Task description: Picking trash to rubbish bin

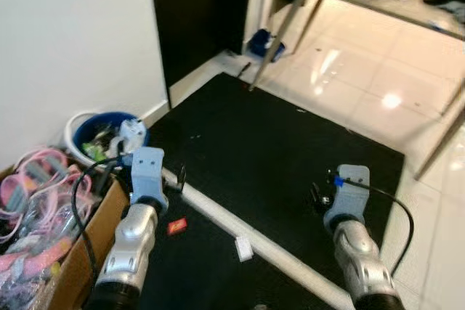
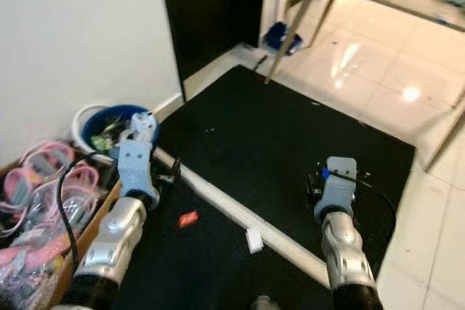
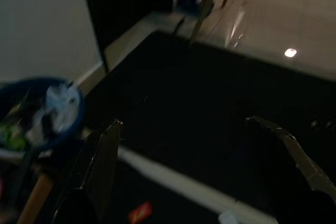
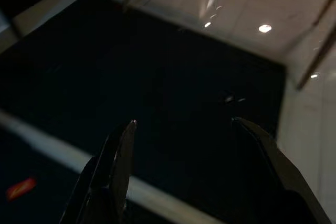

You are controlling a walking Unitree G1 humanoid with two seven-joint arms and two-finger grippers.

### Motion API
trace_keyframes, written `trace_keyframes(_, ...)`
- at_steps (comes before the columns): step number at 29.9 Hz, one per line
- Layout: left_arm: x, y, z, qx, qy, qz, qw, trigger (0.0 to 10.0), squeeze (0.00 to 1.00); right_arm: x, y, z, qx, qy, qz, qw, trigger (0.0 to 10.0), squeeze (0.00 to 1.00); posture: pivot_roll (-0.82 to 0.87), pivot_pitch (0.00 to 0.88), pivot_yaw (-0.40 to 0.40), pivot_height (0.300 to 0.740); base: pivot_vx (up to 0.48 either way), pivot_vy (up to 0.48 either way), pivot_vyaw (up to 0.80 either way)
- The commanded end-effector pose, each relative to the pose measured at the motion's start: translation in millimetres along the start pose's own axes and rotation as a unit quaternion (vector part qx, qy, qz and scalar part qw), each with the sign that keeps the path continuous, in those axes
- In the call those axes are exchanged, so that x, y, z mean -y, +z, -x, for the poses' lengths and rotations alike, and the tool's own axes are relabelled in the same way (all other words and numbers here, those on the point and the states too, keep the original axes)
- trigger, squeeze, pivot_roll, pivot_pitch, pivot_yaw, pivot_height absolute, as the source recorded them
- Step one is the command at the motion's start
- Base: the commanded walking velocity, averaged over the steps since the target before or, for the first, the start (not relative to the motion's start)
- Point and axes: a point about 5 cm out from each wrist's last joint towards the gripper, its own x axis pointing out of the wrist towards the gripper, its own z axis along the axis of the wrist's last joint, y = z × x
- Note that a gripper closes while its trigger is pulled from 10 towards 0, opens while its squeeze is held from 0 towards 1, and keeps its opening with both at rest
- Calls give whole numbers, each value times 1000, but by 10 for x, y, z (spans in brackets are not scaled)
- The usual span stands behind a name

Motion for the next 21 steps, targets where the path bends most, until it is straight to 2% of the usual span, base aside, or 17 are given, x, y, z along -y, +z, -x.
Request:
trace_keyframes(1,-35,-94,41,-21,8,-9,1000,10000,0,-9,-120,52,-19,2,-1,1000,10000,0,-24,138,-12,740,0,0,-800)
trace_keyframes(13,-78,-126,32,-41,24,4,999,10000,0,-38,-139,69,-14,2,-5,1000,10000,0,-22,124,-7,740,0,0,-800)
trace_keyframes(19,-25,-156,28,-57,4,3,998,10000,0,-41,-111,64,-3,5,-3,1000,10000,0,-22,121,-5,740,0,0,-800)
trace_keyframes(21,-26,-162,19,-61,24,0,998,10000,0,-43,-76,53,5,7,-4,1000,10000,0,-21,121,-7,740,0,0,-800)
